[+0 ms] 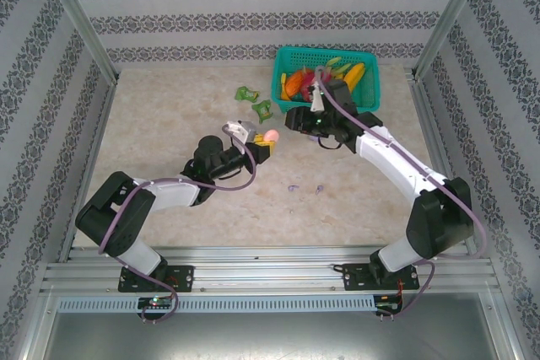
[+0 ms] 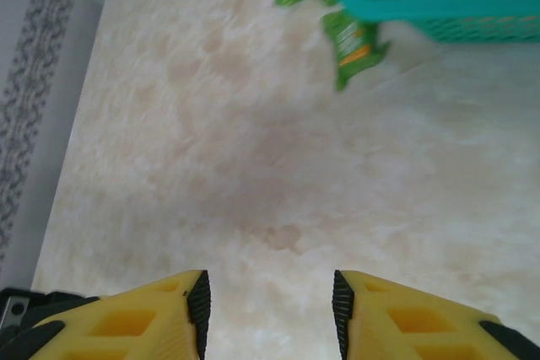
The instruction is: Insert the wireless bluetooth earbuds into the charging case
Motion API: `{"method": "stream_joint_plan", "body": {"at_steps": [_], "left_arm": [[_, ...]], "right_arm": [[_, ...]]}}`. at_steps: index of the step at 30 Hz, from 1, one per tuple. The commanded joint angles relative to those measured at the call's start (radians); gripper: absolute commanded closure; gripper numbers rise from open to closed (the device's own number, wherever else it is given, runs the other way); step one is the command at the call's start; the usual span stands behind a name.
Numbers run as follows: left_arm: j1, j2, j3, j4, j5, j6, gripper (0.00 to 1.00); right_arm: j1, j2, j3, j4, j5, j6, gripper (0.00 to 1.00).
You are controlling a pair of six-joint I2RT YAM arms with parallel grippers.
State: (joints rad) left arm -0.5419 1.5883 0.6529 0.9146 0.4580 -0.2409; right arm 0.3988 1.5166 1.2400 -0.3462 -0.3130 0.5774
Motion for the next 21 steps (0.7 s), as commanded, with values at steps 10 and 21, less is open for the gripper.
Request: {"method": "stream_joint_plan", "body": {"at_steps": [10, 21], "left_arm": [[0.194, 0.184, 0.228, -0.554, 0.046, -0.429, 1.00], [0.283, 0.356, 0.332, -0.660, 0.115, -0.533, 0.89]], "right_arm": [[-0.061, 0.025, -0.087, -0.033, 0.162, 0.030, 0.49], [-0.089, 0.242, 0.022, -0.115, 0.329, 0.055, 0.28]]}}
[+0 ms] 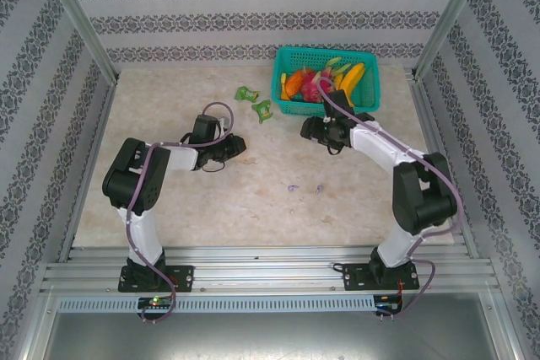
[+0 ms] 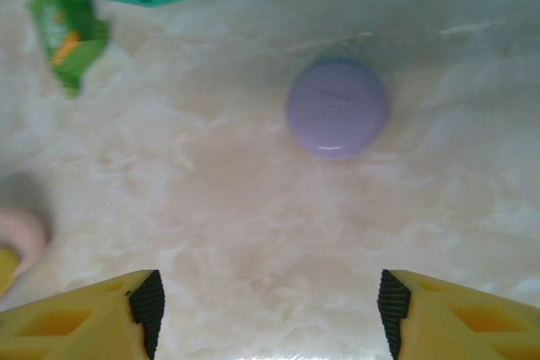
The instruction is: Insert the wireless bluetooth earbuds into the charging case
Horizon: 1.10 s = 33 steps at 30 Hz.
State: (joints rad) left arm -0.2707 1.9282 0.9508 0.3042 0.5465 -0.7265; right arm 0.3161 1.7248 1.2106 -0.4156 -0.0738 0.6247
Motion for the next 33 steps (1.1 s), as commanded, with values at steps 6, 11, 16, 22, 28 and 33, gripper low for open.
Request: {"method": "stream_joint_plan", "body": {"at_steps": [6, 11, 16, 22, 28, 33], "left_arm": [[0.030, 0.055, 0.031, -0.026, 0.023, -0.073, 0.73], [0.045, 0.043, 0.000, 0.034, 0.028, -0.099, 0.35], [0.059, -0.020, -0.025, 0.039, 0.012, -0.091, 0.00], [0.071, -0.121, -0.038, 0.014, -0.021, -0.077, 0.00], [0.073, -0.241, -0.046, -0.018, -0.059, -0.065, 0.00], [0.072, -0.334, -0.057, -0.028, -0.096, -0.067, 0.00]], "right_arm": [[-0.003, 0.118, 0.097, -0.055, 0.175, 0.057, 0.22], [0.009, 0.162, 0.128, -0.056, 0.225, 0.107, 0.22], [0.034, 0.201, 0.168, -0.068, 0.293, 0.142, 0.21], [0.074, 0.245, 0.189, -0.033, 0.357, 0.147, 0.17], [0.114, 0.295, 0.205, -0.022, 0.443, 0.117, 0.13], [0.118, 0.326, 0.204, -0.018, 0.489, 0.121, 0.14]]}}
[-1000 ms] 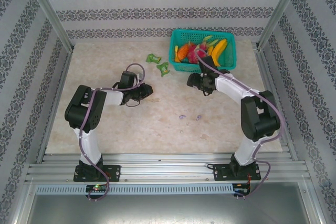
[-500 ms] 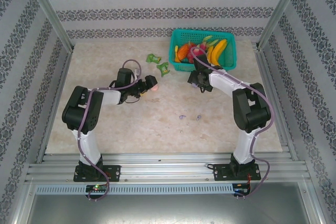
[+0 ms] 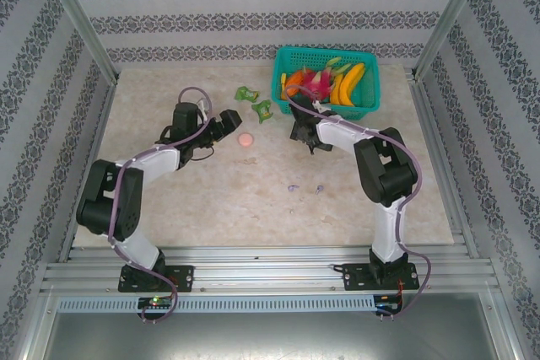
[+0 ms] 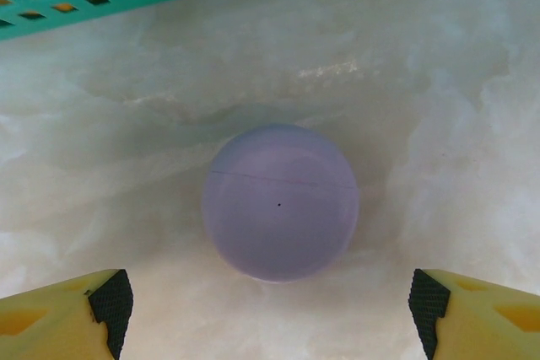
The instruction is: Insert the wireless bluetooth earbuds into the charging case
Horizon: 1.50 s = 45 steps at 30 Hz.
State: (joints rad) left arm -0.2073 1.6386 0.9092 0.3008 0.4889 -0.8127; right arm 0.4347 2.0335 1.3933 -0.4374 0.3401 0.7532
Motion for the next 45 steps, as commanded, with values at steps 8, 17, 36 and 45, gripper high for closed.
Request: {"method": "stream_joint_plan", "body": {"at_steps": [8, 17, 36, 45], "left_arm": [[0.009, -0.190, -0.033, -0.064, -0.105, 0.022, 0.00], [0.009, -0.308, -0.050, -0.118, -0.159, 0.048, 0.00], [0.010, -0.416, -0.164, -0.049, -0.231, -0.062, 0.00], [0.013, -0.489, -0.268, -0.054, -0.315, -0.152, 0.00]], "right_arm": [[-0.002, 0.078, 0.076, -0.002, 0.095, -0.002, 0.18], [-0.005, 0.143, 0.130, -0.023, 0.082, -0.002, 0.26], [0.014, -0.027, -0.065, 0.065, 0.047, -0.045, 0.64], [0.105, -0.168, -0.150, 0.083, 0.011, -0.069, 0.64]]}}
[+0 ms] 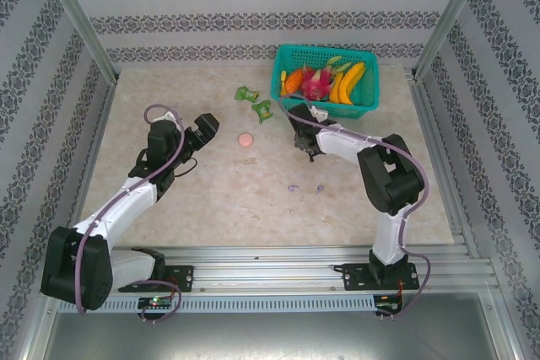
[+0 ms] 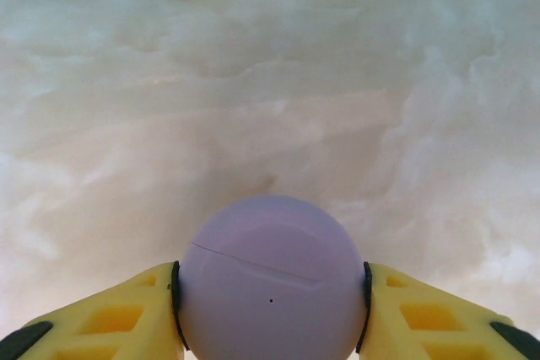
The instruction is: Insert the wireless bluetooth earbuds into the charging case
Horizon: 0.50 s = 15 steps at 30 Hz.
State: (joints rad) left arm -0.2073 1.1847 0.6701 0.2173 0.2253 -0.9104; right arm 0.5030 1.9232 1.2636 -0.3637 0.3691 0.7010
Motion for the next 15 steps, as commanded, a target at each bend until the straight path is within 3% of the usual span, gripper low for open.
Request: {"method": "stream_joint_plan", "body": {"at_steps": [1, 15], "left_arm": [[0.014, -0.042, -0.038, 0.031, -0.054, -0.055, 0.00], [0.014, -0.112, -0.104, 0.047, -0.074, -0.126, 0.00]], "right_arm": [[0.053, -0.068, -0.025, 0.007, -0.022, -0.014, 0.64], [0.343, 0.008, 0.028, -0.064, -0.040, 0.135, 0.63]]}}
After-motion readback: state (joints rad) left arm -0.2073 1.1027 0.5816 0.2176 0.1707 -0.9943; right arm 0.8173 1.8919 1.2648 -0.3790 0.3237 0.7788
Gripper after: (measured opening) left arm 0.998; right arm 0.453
